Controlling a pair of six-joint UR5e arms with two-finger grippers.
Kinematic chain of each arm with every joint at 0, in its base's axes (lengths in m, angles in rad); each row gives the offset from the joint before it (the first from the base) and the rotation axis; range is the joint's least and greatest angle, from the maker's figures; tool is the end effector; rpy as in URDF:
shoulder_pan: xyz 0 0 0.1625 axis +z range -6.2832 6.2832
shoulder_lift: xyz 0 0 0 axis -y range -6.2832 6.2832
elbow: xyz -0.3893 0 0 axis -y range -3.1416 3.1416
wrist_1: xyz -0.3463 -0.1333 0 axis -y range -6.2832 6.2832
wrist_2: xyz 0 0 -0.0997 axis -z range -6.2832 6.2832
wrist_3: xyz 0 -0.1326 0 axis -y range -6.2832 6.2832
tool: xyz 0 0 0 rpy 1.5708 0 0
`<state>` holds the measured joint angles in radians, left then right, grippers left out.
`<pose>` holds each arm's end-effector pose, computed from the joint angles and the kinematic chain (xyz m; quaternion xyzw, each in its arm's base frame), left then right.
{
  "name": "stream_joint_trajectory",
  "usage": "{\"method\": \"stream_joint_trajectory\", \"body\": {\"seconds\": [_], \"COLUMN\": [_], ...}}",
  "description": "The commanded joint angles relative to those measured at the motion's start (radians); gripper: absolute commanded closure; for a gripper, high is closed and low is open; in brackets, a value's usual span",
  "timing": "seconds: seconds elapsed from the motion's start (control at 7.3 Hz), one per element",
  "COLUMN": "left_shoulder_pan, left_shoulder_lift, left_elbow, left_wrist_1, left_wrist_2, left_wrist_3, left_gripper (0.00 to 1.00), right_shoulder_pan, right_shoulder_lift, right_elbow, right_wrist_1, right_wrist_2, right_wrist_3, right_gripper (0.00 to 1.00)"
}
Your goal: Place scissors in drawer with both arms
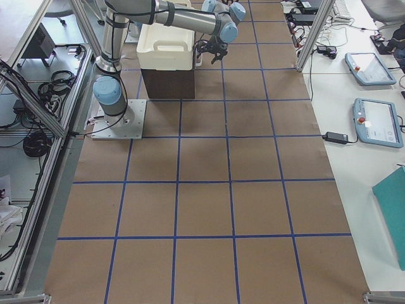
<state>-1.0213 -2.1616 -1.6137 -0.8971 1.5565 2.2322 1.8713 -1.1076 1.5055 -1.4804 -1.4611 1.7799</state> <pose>0.1985 -0.5830 0.1523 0.7455 0.6662 -0.0106 0.0184 0.2949 -0.4524 0.2134 -0.6629 -0.7068 -0.1680 0.1813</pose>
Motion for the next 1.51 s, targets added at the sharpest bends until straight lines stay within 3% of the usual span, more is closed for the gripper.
{"method": "stream_joint_trajectory", "body": {"seconds": [0.0, 0.55, 0.68, 1.37], "left_shoulder_pan": [-0.003, -0.023, -0.026, -0.065], "left_shoulder_lift": [0.034, 0.055, 0.063, 0.123], "left_elbow": [0.0, -0.002, 0.0, 0.003], "left_wrist_1": [-0.009, -0.019, -0.019, -0.063], "left_wrist_2": [-0.03, -0.03, -0.03, -0.024], "left_wrist_3": [-0.006, -0.014, -0.014, -0.016], "left_gripper": [0.95, 0.96, 0.96, 1.0], "right_shoulder_pan": [0.014, 0.012, 0.012, -0.006], "right_shoulder_lift": [0.032, 0.022, 0.023, 0.026], "right_elbow": [0.001, -0.028, -0.059, -0.103], "right_wrist_1": [-0.064, -0.179, -0.178, -0.189], "right_wrist_2": [0.001, -0.027, -0.062, -0.076], "right_wrist_3": [0.007, -0.008, -0.039, -0.151], "right_gripper": [0.0, 0.0, 0.0, 0.0]}}
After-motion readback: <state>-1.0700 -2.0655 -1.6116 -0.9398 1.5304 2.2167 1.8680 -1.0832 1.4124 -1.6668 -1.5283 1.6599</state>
